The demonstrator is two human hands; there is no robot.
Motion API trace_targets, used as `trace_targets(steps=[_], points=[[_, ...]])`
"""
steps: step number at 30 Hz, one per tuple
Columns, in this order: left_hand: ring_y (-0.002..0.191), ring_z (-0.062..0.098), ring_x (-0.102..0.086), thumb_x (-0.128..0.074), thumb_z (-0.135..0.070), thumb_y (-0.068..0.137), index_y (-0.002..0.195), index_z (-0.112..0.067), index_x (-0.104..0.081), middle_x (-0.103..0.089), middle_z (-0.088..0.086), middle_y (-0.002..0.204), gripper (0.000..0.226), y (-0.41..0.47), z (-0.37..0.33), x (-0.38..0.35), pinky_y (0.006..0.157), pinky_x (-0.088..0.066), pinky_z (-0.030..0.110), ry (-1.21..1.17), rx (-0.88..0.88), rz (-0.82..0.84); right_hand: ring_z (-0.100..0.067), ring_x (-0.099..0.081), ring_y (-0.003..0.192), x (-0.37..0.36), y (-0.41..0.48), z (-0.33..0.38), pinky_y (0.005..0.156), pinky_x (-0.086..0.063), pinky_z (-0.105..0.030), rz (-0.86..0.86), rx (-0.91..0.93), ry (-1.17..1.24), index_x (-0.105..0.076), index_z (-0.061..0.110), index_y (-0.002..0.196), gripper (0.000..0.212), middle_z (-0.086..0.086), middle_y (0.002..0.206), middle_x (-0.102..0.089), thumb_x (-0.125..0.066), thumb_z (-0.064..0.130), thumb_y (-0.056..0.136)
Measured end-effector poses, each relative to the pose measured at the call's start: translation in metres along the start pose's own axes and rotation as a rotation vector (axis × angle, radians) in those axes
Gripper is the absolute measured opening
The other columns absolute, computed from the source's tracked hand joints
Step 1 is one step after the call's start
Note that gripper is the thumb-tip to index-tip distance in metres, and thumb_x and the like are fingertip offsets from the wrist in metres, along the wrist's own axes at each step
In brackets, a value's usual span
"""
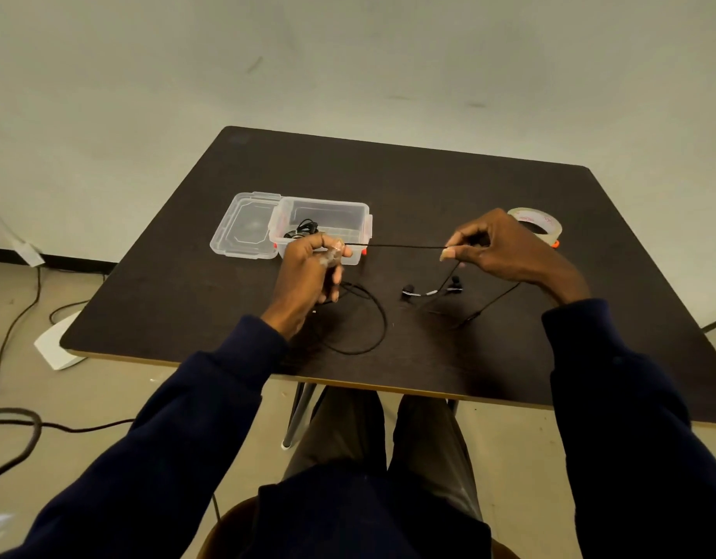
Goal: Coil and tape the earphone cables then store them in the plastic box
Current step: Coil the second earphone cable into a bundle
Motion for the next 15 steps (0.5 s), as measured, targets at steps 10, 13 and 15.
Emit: trace_targets(steps=[10, 13, 15], points=[[0.059, 0.014, -0.068, -0.067, -0.037, 0.098, 0.1, -0.014, -0.08, -0.077, -0.001, 0.095, 0.026, -0.003, -0.014, -0.037, 0.054, -0.053, 0.02, 0.638, -0.073, 0.21, -0.003, -0.072, 0.075, 0.008, 0.009, 0.026, 0.068, -0.053, -0.015, -0.054, 0.02, 0.006, -0.082, 0.023, 0.099, 0.009, 0.018, 0.082, -0.077, -0.076, 0.022, 0.092], [0.063, 0.005, -0.063, -0.056, -0.061, 0.097, 0.09, -0.018, -0.082, -0.074, -0.003, 0.075, 0.051, -0.002, -0.045, -0.035, 0.065, -0.049, 0.022, 0.887, -0.204, 0.062, -0.005, -0.072, 0.083, 0.006, 0.015, 0.041, 0.075, -0.055, -0.02, -0.036, 0.052, -0.004, -0.082, 0.019, 0.101, 0.011, 0.014, 0.09, -0.078, -0.075, 0.021, 0.092], [0.079, 0.01, -0.069, -0.055, -0.066, 0.095, 0.105, -0.019, -0.081, -0.079, 0.0, 0.09, 0.055, 0.0, -0.066, -0.033, 0.074, -0.053, 0.027, 0.97, -0.294, -0.039, -0.01, -0.07, 0.08, 0.002, 0.019, 0.048, 0.072, -0.054, -0.023, -0.011, 0.062, 0.007, -0.082, 0.019, 0.099, 0.01, 0.014, 0.086, -0.077, -0.075, 0.019, 0.092]])
Point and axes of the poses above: each hand's wrist, its own y-axis towards the middle knuckle, its own x-axis out of the back of the hand, z = x × y, the point moved 10 cm from there along y, towards the middle knuckle
